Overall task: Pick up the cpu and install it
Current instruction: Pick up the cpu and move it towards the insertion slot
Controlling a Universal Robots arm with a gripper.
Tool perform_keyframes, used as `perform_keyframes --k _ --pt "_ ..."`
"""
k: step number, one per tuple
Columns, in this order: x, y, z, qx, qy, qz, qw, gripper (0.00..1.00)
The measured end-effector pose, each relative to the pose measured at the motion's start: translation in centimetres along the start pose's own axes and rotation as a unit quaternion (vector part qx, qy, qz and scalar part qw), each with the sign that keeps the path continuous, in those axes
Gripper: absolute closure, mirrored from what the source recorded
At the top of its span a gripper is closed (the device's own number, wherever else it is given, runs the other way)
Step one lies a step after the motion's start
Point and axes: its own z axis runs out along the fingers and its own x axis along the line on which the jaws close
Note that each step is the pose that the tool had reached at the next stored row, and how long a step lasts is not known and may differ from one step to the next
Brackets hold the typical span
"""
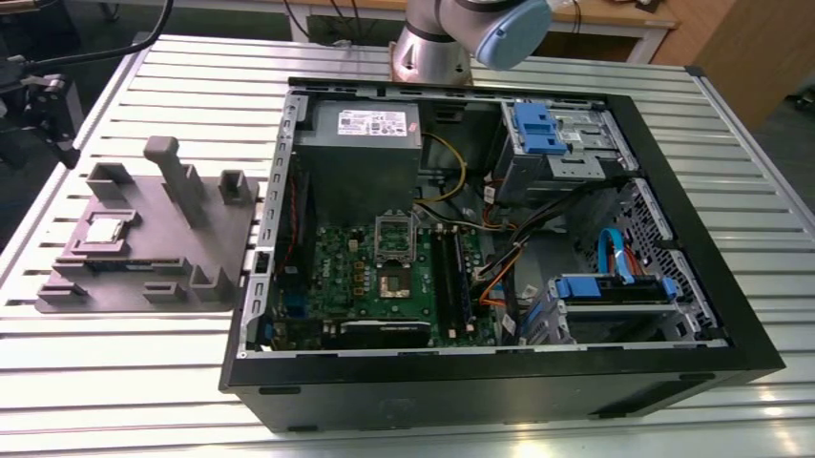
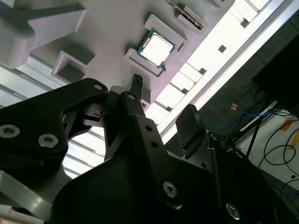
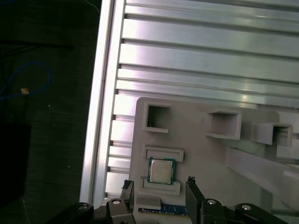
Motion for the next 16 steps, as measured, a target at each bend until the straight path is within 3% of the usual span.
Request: perform_keyframes --k 16 --pt "0.0 0.0 0.13 0.0 -0.0001 0.0 1.0 0.44"
